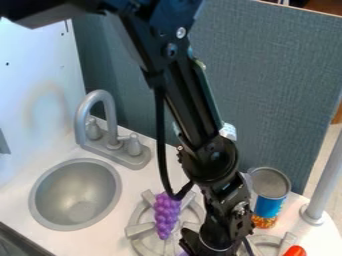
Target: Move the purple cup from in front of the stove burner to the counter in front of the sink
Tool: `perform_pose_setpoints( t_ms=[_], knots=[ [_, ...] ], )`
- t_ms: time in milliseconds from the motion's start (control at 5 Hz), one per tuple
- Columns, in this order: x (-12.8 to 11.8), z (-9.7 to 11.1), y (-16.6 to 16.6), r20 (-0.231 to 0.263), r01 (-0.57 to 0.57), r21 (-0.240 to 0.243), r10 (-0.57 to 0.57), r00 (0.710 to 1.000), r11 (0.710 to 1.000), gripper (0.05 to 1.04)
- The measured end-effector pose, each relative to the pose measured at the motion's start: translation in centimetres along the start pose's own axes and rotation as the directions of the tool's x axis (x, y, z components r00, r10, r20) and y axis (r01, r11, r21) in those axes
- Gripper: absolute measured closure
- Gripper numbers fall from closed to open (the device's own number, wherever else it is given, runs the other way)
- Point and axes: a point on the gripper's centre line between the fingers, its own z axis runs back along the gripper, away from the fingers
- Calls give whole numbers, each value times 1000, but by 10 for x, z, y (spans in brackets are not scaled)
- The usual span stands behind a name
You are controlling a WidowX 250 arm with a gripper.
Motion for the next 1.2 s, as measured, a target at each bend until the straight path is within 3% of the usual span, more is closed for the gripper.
perform_pose_setpoints(
  t_ms=[200, 400, 600, 800, 1000, 1200],
  knots=[
    [2, -2, 4, -5, -4, -2, 4, 1000, 1000, 995],
    [-10, 0, 6, -20, 6, 3, -6, 1000, 1000, 1001],
    [-18, 50, 8, 85, 11, -8, -10, 996, 1000, 1001],
    [-37, 60, 24, 68, -55, 13, 54, 996, 998, 1001],
    [-47, 41, 62, 5, -174, 25, 174, 985, 984, 1001],
    [-63, 32, 105, -11, -344, 8, 344, 939, 939, 1001]
  ],
)
